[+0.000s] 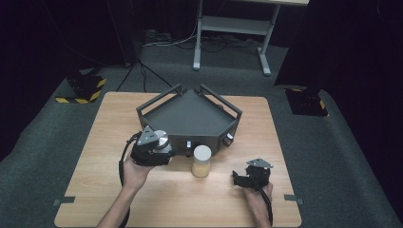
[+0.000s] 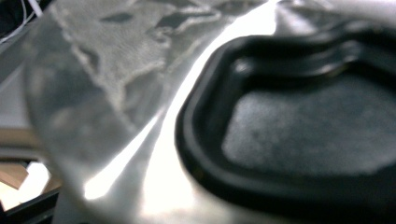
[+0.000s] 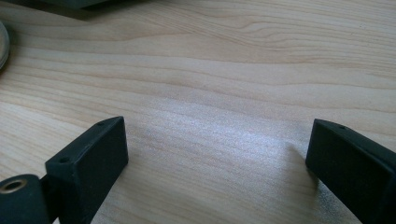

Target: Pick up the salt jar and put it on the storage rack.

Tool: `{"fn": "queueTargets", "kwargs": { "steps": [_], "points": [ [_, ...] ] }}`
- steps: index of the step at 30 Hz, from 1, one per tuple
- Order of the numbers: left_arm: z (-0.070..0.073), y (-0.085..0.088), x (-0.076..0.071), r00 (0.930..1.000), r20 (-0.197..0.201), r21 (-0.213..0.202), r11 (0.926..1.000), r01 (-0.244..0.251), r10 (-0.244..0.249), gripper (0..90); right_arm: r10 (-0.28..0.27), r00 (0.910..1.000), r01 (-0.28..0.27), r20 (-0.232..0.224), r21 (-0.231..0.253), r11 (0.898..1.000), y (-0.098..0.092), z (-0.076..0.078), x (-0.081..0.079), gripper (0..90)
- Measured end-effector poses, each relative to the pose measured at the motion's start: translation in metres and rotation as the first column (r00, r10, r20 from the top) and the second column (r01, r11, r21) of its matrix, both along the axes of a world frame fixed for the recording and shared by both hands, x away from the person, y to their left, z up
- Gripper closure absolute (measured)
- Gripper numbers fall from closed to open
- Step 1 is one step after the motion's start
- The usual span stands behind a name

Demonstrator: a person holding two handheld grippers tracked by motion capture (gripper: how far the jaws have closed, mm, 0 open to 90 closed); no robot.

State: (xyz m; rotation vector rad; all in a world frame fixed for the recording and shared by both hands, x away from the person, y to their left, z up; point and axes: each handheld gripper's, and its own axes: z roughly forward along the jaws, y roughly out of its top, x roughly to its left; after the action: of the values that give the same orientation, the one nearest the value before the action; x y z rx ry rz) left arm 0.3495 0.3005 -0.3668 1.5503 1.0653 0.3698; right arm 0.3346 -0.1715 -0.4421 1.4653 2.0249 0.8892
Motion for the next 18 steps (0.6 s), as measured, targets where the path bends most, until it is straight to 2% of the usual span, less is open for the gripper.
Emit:
{"fn": "queueTargets", "kwargs": {
  "steps": [7, 10, 16, 18],
  "points": [
    [0.013, -0.009, 0.013, 0.9997, 0.015, 0.015, 0.9997, -0.02, 0.02, 30.7, 0.0, 1.0, 0.0, 0.0, 0.0, 1.0, 0.0, 0.0, 0.0, 5.4],
    [0.018, -0.014, 0.02, 0.9993, 0.029, 0.045, 0.9987, -0.024, 0.023, 30.7, 0.0, 1.0, 0.0, 0.0, 0.0, 1.0, 0.0, 0.0, 0.0, 5.4],
    [0.024, -0.02, 0.032, 0.9987, 0.026, 0.045, 0.998, -0.044, 0.043, 30.7, 0.001, 1.0, -0.001, 0.001, -0.001, 1.0, 0.0, 0.0, 0.0, 5.4],
    [0.025, -0.022, 0.035, 0.9981, 0.023, 0.033, 0.9978, -0.057, 0.056, 30.7, 0.0, 1.0, 0.0, 0.0, 0.0, 1.0, 0.0, 0.0, 0.0, 5.4]
  ]
}}
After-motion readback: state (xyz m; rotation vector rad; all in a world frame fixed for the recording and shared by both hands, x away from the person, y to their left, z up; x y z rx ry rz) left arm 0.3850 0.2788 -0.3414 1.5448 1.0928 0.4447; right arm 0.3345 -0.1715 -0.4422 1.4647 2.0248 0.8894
